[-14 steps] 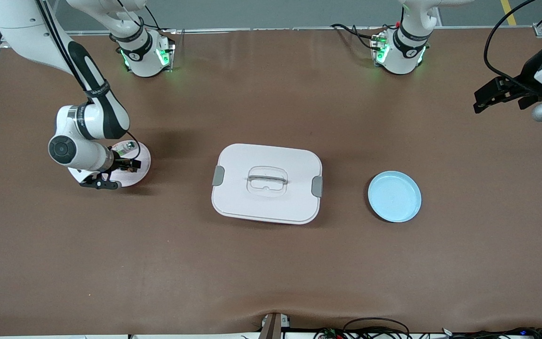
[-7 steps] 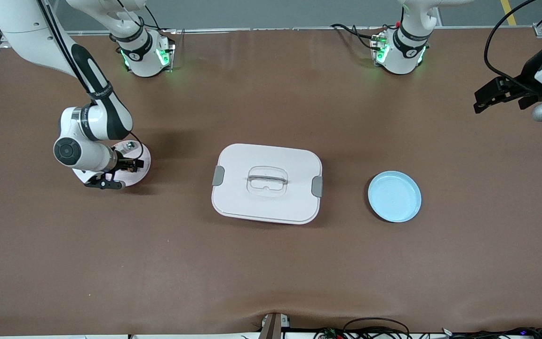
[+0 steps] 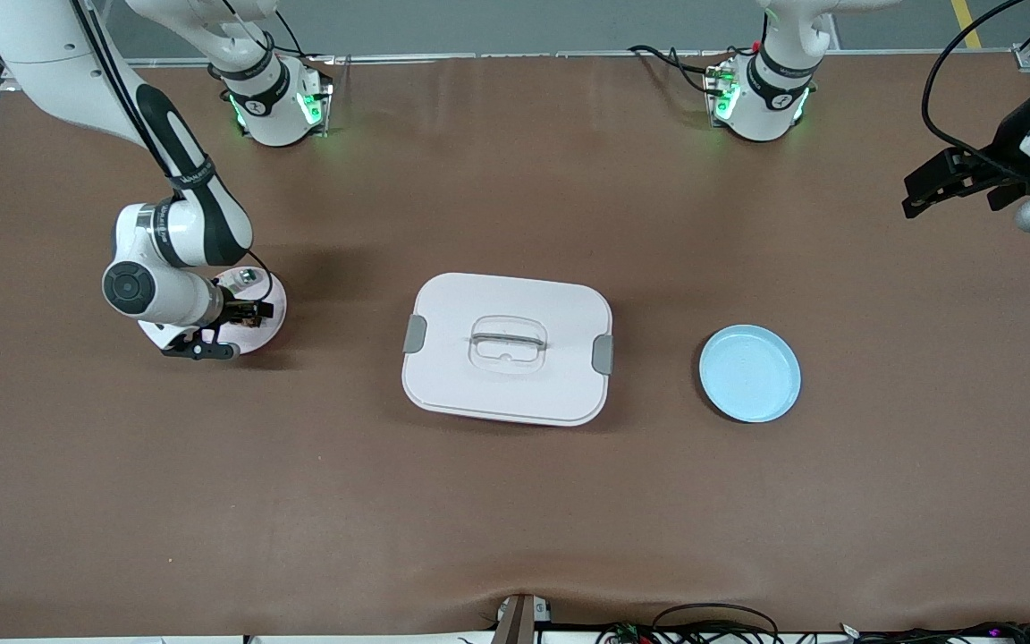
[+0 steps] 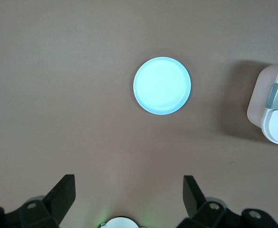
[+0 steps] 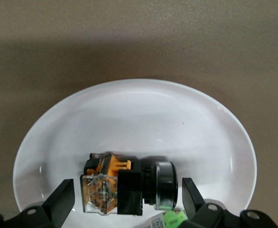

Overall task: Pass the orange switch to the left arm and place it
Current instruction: 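Close the right gripper on the orange switch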

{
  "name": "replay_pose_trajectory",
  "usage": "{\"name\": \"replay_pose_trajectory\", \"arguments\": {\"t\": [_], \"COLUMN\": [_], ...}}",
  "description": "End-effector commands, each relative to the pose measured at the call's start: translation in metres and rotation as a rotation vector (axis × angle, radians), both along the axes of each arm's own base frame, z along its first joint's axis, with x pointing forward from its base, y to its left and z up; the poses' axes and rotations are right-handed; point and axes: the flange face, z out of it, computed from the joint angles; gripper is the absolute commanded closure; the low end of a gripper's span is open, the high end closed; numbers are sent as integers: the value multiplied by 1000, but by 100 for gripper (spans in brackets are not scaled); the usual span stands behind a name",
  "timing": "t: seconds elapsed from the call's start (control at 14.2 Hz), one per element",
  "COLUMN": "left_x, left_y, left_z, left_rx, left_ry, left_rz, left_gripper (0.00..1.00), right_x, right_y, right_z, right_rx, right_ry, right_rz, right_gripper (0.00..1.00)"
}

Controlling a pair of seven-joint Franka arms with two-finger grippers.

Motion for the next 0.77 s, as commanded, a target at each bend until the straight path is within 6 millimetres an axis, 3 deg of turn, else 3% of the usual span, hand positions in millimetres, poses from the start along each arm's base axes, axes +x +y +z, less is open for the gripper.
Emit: {"name": "replay_pose_trajectory", "arguments": {"t": [0.0, 0.7], "left_x": [-1, -1], "left_y": [2, 0], "left_z": [1, 1], "left_rx": [-2, -2], "left_ry": [-6, -6], "left_rz": [10, 6], "left_gripper": [0, 0], "right_x": [4, 8], "right_y": [-3, -10], "right_z": [-3, 0], "right_rx": [-9, -5], "right_ry": [-1, -22], "right_rz": [20, -23], "right_gripper": [0, 0]}}
